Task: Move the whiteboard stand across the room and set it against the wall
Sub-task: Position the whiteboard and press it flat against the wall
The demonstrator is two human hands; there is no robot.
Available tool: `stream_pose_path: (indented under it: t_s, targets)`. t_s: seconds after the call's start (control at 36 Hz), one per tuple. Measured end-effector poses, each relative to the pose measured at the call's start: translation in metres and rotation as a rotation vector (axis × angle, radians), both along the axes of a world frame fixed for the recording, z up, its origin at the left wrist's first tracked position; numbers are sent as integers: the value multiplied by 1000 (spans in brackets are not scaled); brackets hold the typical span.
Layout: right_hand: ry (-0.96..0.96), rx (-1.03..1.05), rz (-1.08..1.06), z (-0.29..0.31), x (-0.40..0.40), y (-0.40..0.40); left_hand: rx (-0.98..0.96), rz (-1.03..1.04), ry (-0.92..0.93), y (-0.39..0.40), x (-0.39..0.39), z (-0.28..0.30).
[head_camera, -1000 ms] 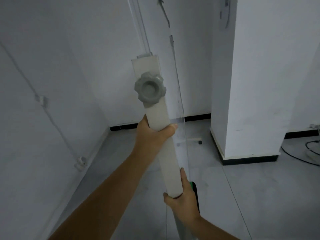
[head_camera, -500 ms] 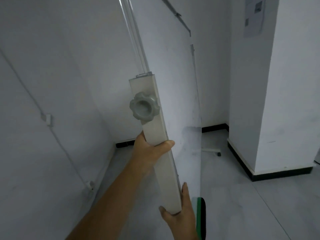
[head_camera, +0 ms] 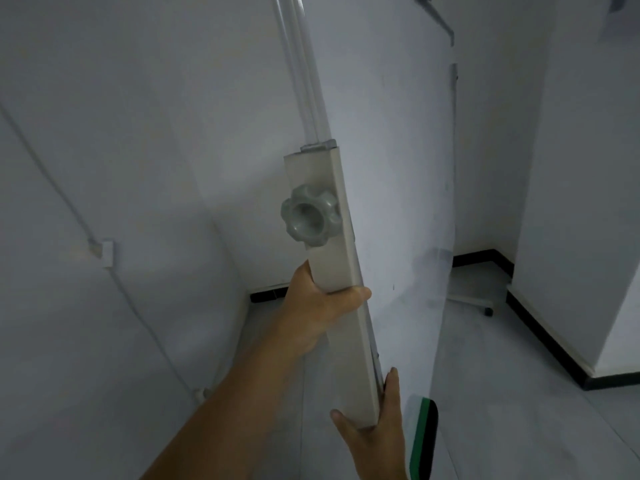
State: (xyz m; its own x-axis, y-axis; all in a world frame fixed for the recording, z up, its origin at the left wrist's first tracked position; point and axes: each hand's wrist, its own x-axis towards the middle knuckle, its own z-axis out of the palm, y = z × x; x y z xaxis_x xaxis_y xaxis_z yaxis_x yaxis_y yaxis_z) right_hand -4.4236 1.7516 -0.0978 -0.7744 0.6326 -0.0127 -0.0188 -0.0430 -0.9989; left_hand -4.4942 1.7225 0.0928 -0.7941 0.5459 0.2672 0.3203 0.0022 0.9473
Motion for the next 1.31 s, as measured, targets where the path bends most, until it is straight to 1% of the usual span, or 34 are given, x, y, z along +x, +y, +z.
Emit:
stream_pose_path:
  t_s: [0.28,0.36,0.44,0.53,0.61,0.67,0.81,0.89,1.03,1.17,1.31]
  targets:
    - [45,38,-3,-9,-132,-58,36,-92,10,-53,-138,-2]
    - [72,76,-3,-6,-174,-76,41,-138,-7,-73,-181,0]
    - [37,133,-46,-4,-212,-92,34,-169,-34,-86,-223,4]
    - [-53,229,-125,0,-240,-101,56,-198,-45,-94,-259,7]
    - [-122,286,-206,-3,-259,-98,58,-233,-41,-92,-281,3]
    - [-102,293,-238,-8,-264,-94,72,-249,-31,-87,-288,-1]
    - [-76,377,-225,-22,-274,-84,112,-305,-16,-76,-297,-7]
    - [-65,336,-230,-22,-292,-83,115,-303,7,-72,-313,-7]
    - [-70,298,-200,-20,-335,-80,76,-309,-22,-71,-353,-1]
    - [-103,173,-210,-26,-379,-78,28,-307,-44,-67,-393,0]
    - [-66,137,-201,-36,-421,-83,12,-291,-22,-71,-436,-4]
